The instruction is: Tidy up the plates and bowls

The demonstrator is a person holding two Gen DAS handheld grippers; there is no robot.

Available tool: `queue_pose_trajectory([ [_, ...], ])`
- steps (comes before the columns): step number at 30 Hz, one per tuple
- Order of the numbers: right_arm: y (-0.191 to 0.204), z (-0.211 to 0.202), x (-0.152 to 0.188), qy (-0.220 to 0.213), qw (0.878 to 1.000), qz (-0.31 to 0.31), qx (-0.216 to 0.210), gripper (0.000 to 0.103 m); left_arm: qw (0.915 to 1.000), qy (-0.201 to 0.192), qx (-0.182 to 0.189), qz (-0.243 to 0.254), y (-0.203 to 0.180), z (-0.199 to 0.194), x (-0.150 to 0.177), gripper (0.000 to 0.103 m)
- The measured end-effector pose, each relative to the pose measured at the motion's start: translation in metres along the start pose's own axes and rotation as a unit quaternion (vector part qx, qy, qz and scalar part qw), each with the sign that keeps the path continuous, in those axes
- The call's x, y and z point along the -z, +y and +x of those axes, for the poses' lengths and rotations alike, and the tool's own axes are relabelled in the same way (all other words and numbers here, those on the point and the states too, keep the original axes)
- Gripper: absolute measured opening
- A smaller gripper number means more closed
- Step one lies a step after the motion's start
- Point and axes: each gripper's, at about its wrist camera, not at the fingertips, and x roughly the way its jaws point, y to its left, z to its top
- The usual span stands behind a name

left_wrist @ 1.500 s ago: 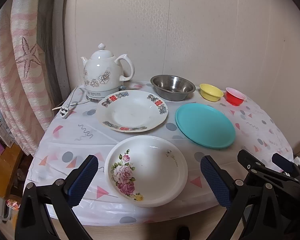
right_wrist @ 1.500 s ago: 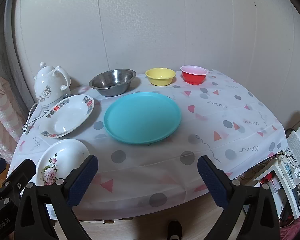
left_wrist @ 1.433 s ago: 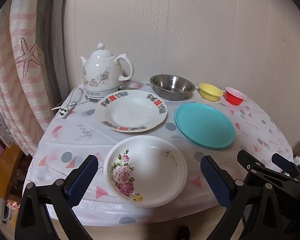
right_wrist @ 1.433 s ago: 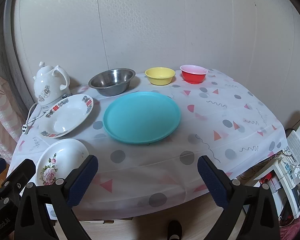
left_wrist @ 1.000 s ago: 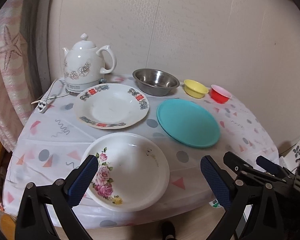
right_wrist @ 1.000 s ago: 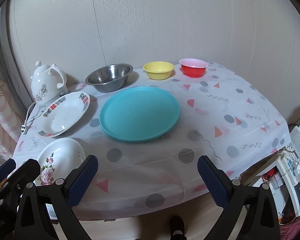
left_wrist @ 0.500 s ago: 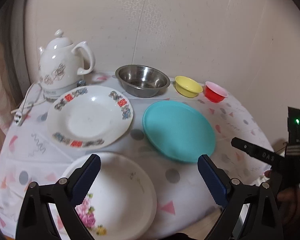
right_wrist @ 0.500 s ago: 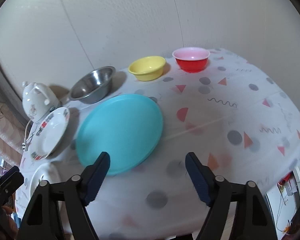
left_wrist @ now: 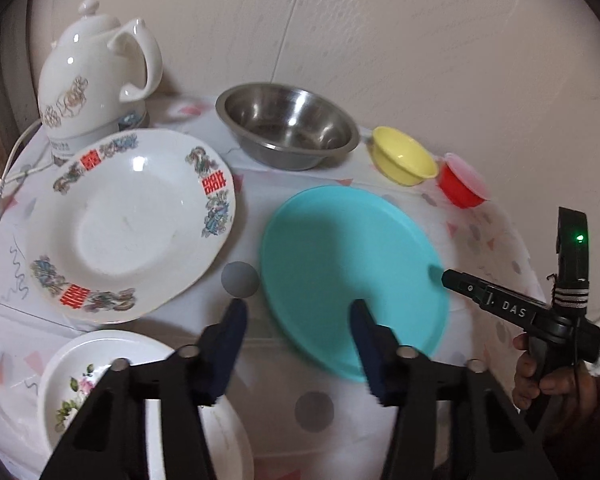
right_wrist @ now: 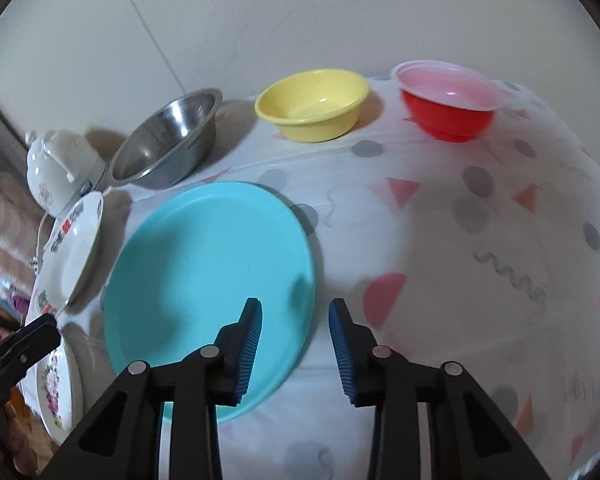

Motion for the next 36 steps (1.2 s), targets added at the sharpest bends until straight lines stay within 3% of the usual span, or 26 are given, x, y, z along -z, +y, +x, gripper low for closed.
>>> queue_pose_trajectory([
  [12, -0.007, 0.024, -0.02, 0.029, 0.997, -0.059, -0.041, 0.025, 0.9972, 0.05, -0.05, -0.026, -0.009, 0.051, -0.008, 0.04],
  [17, -0.008, 0.026, -0.022, 0.027, 0.995, -0.084, -0.037, 0.011, 0.9966, 0.046, -0.065, -0.021, -0.015, 0.057, -0.007, 0.037],
  [26, -0.029, 0.006, -0.021, 0.011, 0.995, -0.095, -0.03, 0.01, 0.9982, 0.043, -0.042, -0.003, -0.038, 0.056, 0.004, 0.037],
  [36, -0.069, -0.003, -0.003, 0.021, 0.998, -0.052, -0.005, 0.011, 0.998, 0.055, -0.01, 0.029, -0.07, 0.06, 0.012, 0.037],
])
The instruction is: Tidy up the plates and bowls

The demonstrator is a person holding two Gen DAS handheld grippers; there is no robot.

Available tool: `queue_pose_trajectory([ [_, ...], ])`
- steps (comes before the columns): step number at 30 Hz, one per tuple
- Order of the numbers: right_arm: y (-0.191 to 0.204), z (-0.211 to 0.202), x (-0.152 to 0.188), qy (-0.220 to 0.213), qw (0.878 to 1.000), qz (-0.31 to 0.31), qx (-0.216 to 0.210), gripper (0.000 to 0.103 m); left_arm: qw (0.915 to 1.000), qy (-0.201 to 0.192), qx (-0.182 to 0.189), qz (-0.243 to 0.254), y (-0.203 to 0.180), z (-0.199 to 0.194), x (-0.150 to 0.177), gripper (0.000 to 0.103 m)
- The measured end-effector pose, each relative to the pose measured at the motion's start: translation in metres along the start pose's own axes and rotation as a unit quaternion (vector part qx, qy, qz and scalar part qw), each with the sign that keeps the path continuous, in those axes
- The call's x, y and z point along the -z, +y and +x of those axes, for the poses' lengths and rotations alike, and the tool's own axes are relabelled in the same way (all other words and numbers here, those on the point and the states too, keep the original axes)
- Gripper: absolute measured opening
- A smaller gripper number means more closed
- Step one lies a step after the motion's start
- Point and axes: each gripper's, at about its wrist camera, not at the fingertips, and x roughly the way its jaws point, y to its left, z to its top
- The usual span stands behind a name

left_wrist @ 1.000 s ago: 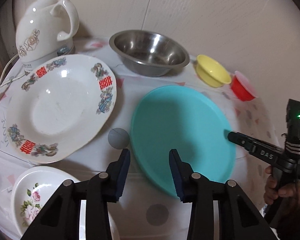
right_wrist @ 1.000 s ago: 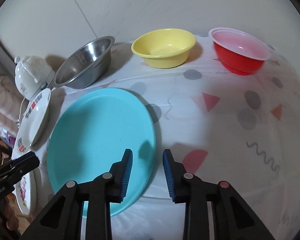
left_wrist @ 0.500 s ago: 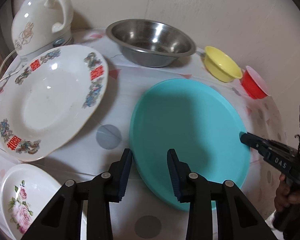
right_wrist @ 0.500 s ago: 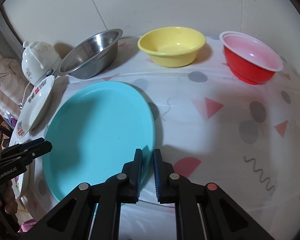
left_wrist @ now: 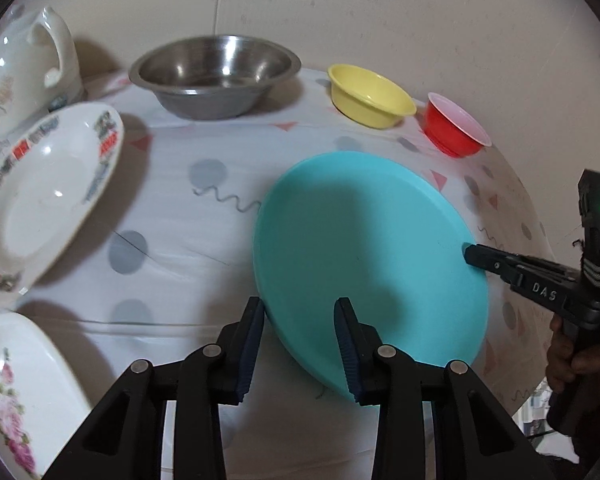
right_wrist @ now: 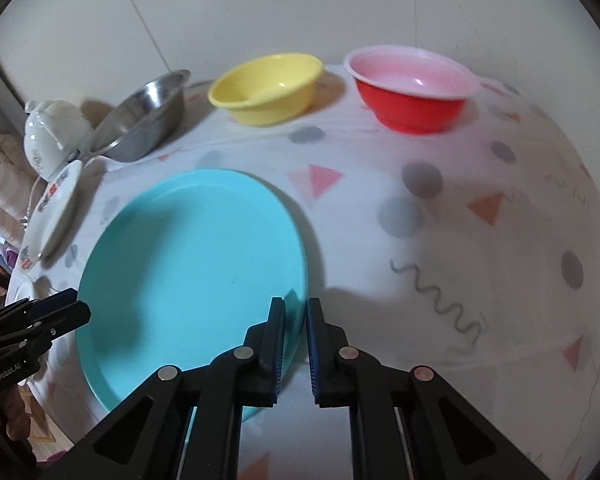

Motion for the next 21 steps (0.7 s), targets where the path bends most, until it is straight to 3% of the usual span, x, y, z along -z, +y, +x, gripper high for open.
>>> queue_pose_trajectory([
  [9, 0.002, -0.001, 0.002, -0.007, 1.0, -0.007, 0.0, 0.013, 0.9999, -0.004, -0.014, -0.005, -0.003, 0.002, 0.001, 0.037],
  [13, 0.0, -0.001, -0.002, -0.003, 1.0, 0.0, -0.013, 0.021, 0.9997, -0.005, -0.021, -0.007, 0.001, 0.0, 0.002, 0.037],
  [21, 0.008, -0.007, -0.009, -0.019, 1.0, 0.009, 0.021, 0.028, 0.9988, -0.02, -0.041, -0.018, 0.015, -0.017, 0.009, 0.038],
])
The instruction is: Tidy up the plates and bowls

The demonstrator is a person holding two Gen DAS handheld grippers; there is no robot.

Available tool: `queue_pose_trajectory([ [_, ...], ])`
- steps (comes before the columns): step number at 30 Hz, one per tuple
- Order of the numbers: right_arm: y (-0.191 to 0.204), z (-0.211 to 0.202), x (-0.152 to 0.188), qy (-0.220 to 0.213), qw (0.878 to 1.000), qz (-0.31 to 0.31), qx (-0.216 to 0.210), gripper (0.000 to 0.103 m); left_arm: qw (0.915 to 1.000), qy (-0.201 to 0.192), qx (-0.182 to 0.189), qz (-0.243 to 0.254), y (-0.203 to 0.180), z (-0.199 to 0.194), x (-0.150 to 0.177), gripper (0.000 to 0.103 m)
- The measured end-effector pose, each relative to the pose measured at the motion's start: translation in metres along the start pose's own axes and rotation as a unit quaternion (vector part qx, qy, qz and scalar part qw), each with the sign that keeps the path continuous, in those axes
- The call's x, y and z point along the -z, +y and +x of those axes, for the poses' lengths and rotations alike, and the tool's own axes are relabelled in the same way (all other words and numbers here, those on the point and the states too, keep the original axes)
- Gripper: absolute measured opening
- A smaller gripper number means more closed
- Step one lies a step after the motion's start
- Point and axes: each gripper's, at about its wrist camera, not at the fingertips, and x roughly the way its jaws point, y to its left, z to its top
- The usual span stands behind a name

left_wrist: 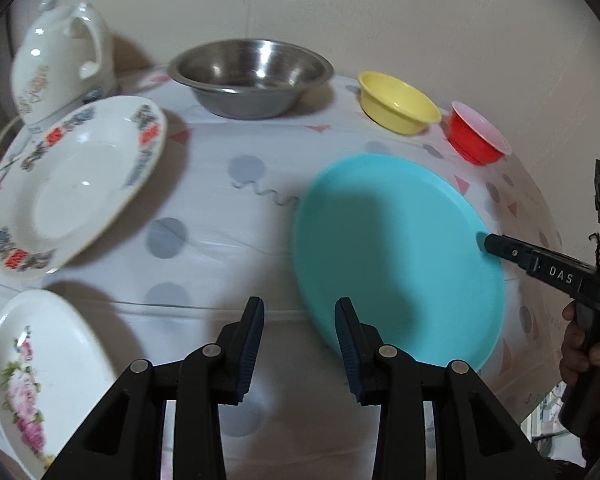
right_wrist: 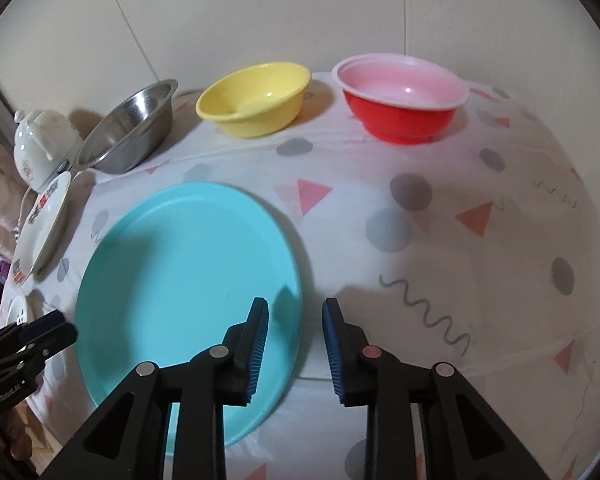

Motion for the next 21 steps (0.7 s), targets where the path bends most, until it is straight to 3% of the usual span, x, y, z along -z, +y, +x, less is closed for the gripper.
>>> queue_pose_trajectory([
  [4, 0.014, -0.007, -0.006, -0.014, 1.0, -0.004, -0.011, 0.028, 0.9998, -0.018, 0.006, -0.011, 0.019, -0.016, -0.002, 0.038],
  [8, 0.042, -0.008, -0.008, -0.009, 0.999, -0.01, -0.051, 0.028, 0.9993, -0.03, 0.009, -0.02, 0.045, -0.028, -0.005, 0.039],
  [11, 0.07, -0.005, -0.008, -0.003, 0.996, -0.017, -0.084, 0.028, 0.9989, -0.037, 0.01, -0.025, 0.066, -0.039, -0.009, 0.04],
  [15, 0.113, 0.001, -0.013, 0.008, 0.989, -0.017, -0.145, 0.028, 0.998, -0.05, 0.007, -0.039, 0.099, -0.053, -0.012, 0.052],
  [21, 0.177, 0.02, -0.017, 0.026, 0.981, -0.022, -0.19, 0.028, 0.9962, -0.056, -0.005, -0.065, 0.162, -0.068, -0.019, 0.052],
])
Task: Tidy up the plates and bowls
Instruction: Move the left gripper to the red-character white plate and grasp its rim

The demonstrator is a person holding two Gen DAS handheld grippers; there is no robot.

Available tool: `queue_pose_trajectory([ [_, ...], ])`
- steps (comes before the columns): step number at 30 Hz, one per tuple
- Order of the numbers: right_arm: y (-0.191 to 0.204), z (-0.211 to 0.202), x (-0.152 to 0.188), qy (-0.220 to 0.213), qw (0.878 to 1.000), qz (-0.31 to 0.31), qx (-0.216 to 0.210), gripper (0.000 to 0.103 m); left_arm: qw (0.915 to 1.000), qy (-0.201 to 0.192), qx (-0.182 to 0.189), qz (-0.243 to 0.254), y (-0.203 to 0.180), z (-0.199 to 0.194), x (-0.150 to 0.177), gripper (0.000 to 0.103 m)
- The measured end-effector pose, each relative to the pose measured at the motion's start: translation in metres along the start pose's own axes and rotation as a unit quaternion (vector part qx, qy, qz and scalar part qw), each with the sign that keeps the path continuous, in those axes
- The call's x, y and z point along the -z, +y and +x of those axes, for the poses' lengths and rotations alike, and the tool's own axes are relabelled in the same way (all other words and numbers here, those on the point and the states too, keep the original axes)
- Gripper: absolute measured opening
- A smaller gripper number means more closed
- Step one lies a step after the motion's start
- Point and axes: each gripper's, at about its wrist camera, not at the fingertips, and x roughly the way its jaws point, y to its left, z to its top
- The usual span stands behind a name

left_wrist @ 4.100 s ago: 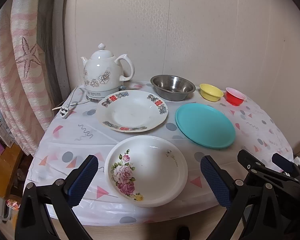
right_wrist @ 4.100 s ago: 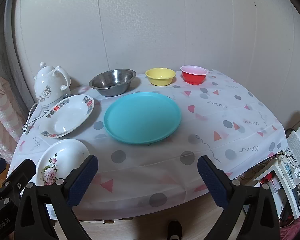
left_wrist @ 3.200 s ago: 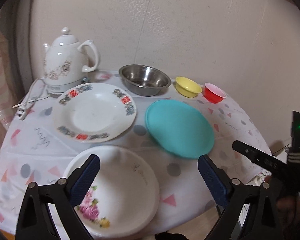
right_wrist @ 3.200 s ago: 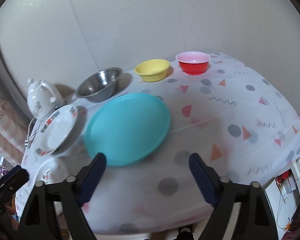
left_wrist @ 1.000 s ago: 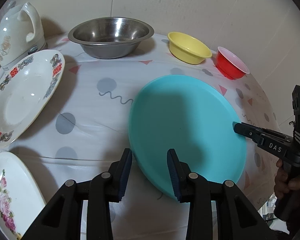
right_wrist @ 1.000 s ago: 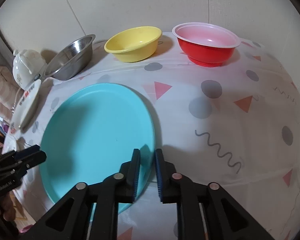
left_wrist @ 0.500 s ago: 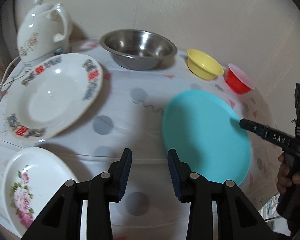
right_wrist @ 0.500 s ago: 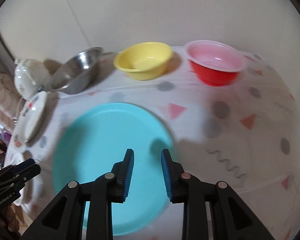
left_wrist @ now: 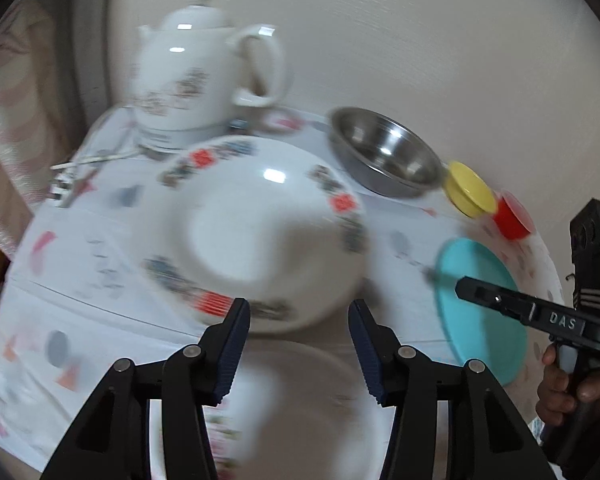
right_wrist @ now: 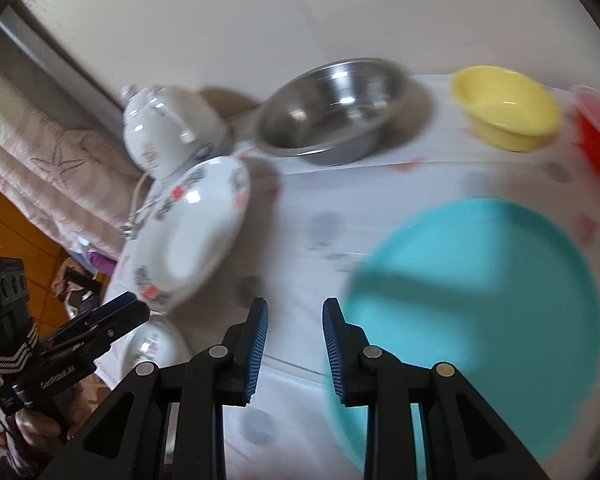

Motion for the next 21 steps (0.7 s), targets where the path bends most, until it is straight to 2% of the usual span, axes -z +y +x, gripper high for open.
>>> queue_pose_trajectory([
  [4, 0.025, 0.025, -0.01, 0.008, 1.0, 0.003, -0.012, 0.028, 0.9998, -0.004, -0.004, -0.021, 0.044, -0.005, -0.011, 0.051],
  [12, 0.04, 0.063, -0.032, 0.011, 0.999, 0.041, -0.01, 0.029, 0.998, -0.002, -0.008, -0.063, 0.114, 0.0, -0.04, 0.05],
  [16, 0.044, 0.08, -0.036, 0.017, 0.998, 0.056, -0.006, 0.028, 0.9966, 0.008, 0.015, -0.08, 0.138, 0.012, -0.051, 0.046],
  [21, 0.046, 0.091, -0.039, 0.023, 0.997, 0.07, -0.007, 0.028, 0.9952, 0.025, 0.042, -0.085, 0.146, 0.031, -0.06, 0.038],
])
